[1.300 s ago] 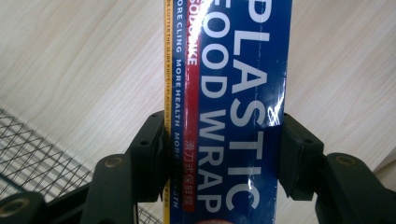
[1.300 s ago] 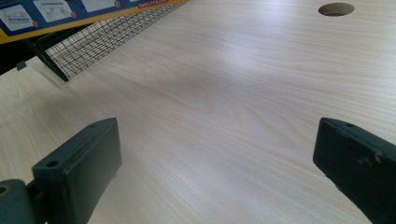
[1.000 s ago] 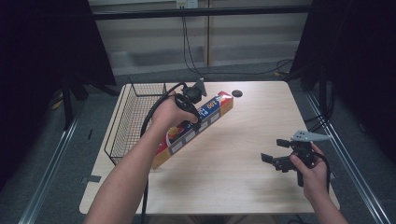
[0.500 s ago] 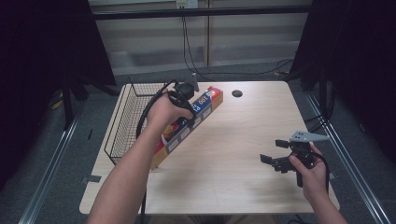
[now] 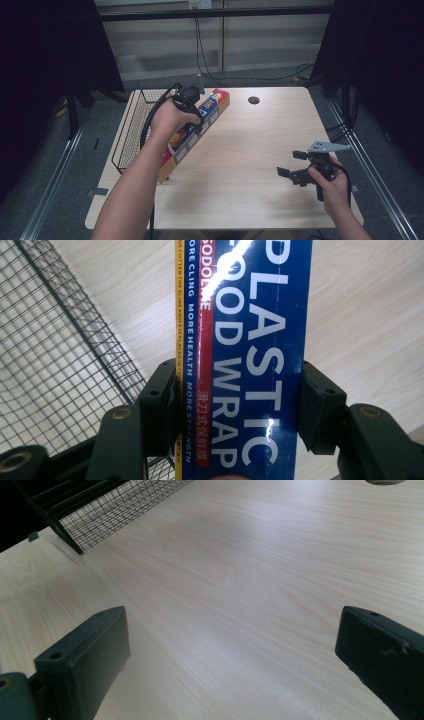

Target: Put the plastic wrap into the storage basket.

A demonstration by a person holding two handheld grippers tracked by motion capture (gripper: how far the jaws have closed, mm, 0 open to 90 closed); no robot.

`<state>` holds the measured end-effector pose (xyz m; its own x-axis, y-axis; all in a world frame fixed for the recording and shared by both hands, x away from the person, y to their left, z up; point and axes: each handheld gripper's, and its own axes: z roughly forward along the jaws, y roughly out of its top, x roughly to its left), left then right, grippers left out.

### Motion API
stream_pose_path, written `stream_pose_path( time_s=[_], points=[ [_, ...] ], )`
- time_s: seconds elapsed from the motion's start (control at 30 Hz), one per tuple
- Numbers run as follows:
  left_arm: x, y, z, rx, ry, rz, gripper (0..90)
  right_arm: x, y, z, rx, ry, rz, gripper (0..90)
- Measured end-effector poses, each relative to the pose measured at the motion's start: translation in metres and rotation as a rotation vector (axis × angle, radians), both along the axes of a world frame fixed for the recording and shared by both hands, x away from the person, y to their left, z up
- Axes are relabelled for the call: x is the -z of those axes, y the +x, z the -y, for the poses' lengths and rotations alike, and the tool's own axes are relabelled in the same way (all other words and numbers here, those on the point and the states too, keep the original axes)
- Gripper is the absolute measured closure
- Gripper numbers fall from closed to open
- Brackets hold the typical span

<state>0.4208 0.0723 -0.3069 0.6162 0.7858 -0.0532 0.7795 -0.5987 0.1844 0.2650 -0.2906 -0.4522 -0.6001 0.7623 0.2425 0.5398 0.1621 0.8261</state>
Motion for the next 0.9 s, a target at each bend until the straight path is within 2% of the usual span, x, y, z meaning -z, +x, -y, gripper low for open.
stream_pose_path(
  time_s=[0.13, 0.9],
  points=[
    [-0.003, -0.001, -0.002, -0.026, 0.013, 0.0, 44.1, -0.001, 0.0, 0.0, 0.019, 0.003, 0.003, 0.7],
    [-0.008, 0.002, -0.031, -0.174, 0.035, -0.002, 44.1, 0.0, 0.0, -0.001, 0.002, 0.0, 0.001, 0.7]
  ],
)
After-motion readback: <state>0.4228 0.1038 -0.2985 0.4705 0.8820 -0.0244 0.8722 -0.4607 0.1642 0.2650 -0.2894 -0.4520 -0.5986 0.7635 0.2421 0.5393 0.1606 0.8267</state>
